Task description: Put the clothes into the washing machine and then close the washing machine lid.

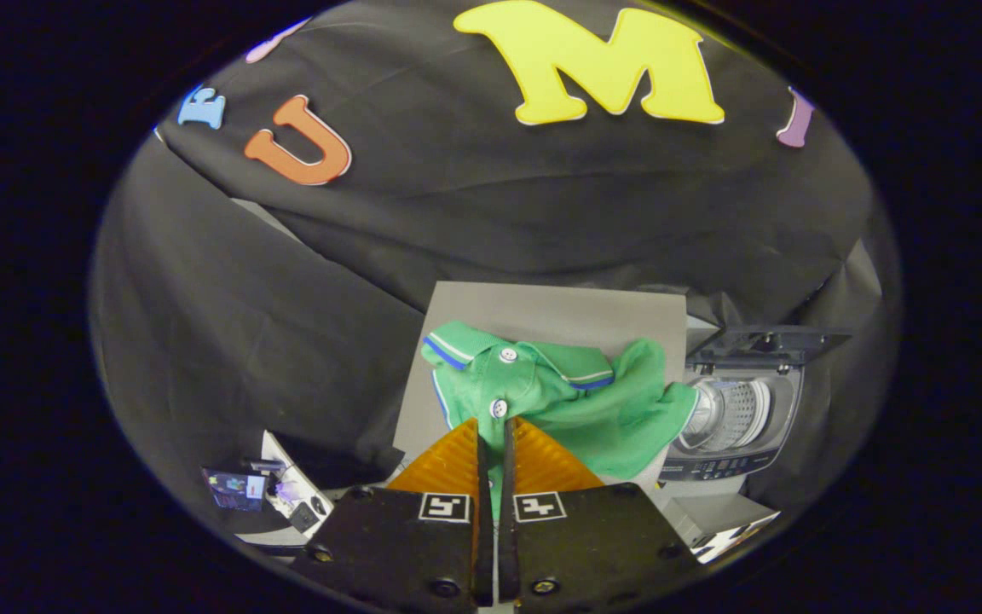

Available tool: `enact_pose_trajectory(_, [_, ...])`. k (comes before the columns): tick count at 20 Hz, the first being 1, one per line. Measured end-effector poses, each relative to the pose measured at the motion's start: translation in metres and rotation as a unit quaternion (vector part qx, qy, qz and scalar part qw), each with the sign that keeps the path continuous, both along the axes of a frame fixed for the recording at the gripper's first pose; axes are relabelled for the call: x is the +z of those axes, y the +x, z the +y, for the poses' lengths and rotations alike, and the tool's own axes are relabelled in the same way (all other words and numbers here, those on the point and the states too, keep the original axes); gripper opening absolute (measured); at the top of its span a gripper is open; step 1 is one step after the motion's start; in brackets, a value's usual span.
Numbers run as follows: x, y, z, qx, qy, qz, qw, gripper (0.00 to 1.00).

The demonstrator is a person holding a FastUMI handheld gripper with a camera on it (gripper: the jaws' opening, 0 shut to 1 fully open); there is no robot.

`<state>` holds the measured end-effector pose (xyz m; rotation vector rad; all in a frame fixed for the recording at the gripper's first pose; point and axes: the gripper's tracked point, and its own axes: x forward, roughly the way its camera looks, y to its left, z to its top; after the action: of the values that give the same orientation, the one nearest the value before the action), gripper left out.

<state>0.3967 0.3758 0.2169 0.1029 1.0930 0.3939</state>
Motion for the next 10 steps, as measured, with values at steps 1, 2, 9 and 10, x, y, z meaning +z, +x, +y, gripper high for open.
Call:
enact_pose_trajectory(1, [0.006, -0.003, 0.002, 0.002, 0.003, -0.005, 1.000, 0.06])
enact_pose_trajectory(2, [0.013, -0.004, 0.003, 0.005, 0.006, -0.009, 1.000, 0.06])
enact_pose_trajectory(9, [0.064, -0.029, 0.002, 0.020, 0.028, -0.046, 0.998, 0.06])
enact_pose_trajectory(10, [0.069, -0.031, 0.002, 0.020, 0.031, -0.053, 0.998, 0.06])
